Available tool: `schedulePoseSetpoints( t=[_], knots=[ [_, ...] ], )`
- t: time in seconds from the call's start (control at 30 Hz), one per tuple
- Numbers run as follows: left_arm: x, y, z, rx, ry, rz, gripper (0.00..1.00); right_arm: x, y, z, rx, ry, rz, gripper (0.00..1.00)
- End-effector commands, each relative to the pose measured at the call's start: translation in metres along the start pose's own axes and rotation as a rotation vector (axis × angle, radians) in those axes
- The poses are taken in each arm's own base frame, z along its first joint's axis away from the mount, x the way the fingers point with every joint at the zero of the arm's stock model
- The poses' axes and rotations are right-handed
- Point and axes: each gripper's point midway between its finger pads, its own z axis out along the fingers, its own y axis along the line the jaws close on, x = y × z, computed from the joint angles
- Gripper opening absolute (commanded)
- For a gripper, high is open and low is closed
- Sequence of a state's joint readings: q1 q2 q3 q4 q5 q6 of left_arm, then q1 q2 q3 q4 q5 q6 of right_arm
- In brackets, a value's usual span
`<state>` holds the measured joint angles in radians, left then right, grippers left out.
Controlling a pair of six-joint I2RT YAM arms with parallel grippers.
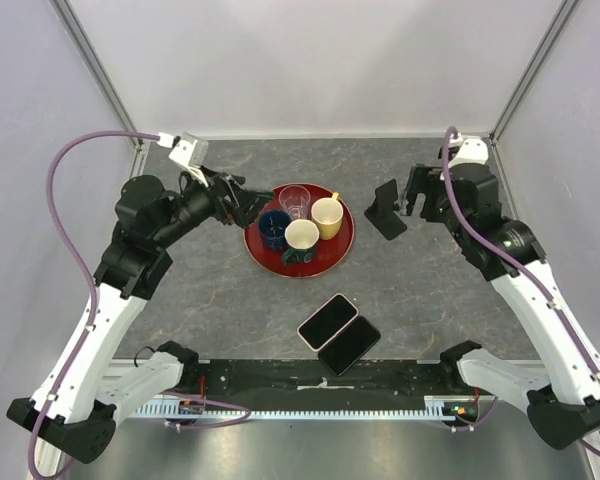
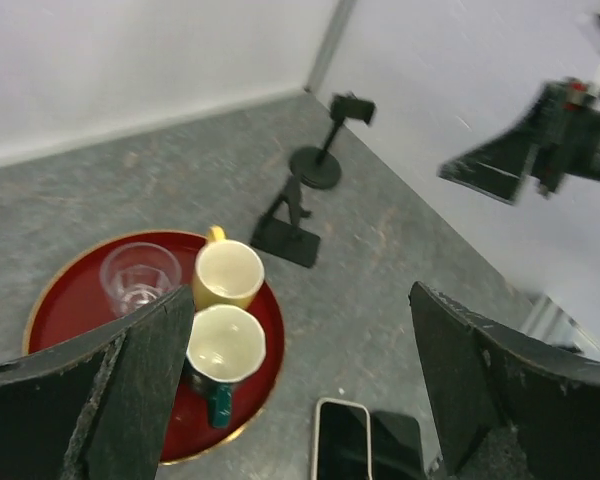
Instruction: Place the phone on the phone stand
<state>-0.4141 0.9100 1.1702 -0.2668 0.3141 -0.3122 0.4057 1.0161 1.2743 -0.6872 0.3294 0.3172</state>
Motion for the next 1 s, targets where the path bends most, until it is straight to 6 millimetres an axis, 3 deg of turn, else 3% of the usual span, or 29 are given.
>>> schedulePoseSetpoints(
  t=[0.0,0.03,0.07,0.1,0.17,0.2,0.37,0.5,0.6,0.73,0.77,0.8,0.83,0.93,0.97],
  knots=[
    [0.03,-0.035,0.002,0.226,0.169,-0.036,0.93,0.049,0.03,0.014,-0.144,0.208,0.02,0.98],
    [0.041,-0.035,0.004,0.241,0.217,-0.054,0.92,0.072,0.037,0.017,-0.19,0.273,0.012,0.98],
    [0.062,-0.034,0.009,0.274,0.307,-0.088,0.92,0.081,0.045,0.02,-0.236,0.298,0.018,0.98],
    [0.072,-0.036,0.009,0.295,0.352,-0.109,0.92,0.111,0.056,0.019,-0.31,0.389,0.039,0.98],
    [0.098,-0.04,0.011,0.366,0.453,-0.169,0.92,0.129,0.067,0.02,-0.364,0.435,0.073,0.98],
    [0.107,-0.041,0.01,0.386,0.487,-0.192,0.92,0.149,0.067,0.02,-0.359,0.488,0.098,0.98],
    [0.153,-0.046,0.004,0.408,0.6,-0.246,0.92,0.184,0.068,0.013,-0.354,0.539,0.095,0.98],
    [0.185,-0.051,0.001,0.395,0.662,-0.234,0.86,0.211,0.054,0.018,-0.28,0.565,0.106,0.98],
    [0.2,-0.057,0.0,0.394,0.69,-0.244,0.81,0.2,0.037,0.034,-0.179,0.472,0.075,0.98],
    [0.193,-0.069,-0.003,0.423,0.636,-0.248,0.79,0.155,0.016,0.066,-0.054,0.289,0.037,0.98],
    [0.19,-0.072,-0.005,0.432,0.619,-0.245,0.79,0.153,0.012,0.077,-0.044,0.296,0.012,0.98],
    [0.188,-0.073,-0.006,0.436,0.606,-0.245,0.8,0.136,0.017,0.086,-0.065,0.269,0.023,0.98],
    [0.188,-0.074,-0.009,0.441,0.601,-0.249,0.81,0.123,0.007,0.1,-0.059,0.247,0.055,0.98],
    [0.182,-0.077,-0.016,0.449,0.568,-0.235,0.85,0.105,0.011,0.133,-0.146,0.258,0.03,0.98],
    [0.179,-0.078,-0.019,0.454,0.556,-0.229,0.87,0.113,0.012,0.149,-0.147,0.289,-0.005,0.98]
  ],
)
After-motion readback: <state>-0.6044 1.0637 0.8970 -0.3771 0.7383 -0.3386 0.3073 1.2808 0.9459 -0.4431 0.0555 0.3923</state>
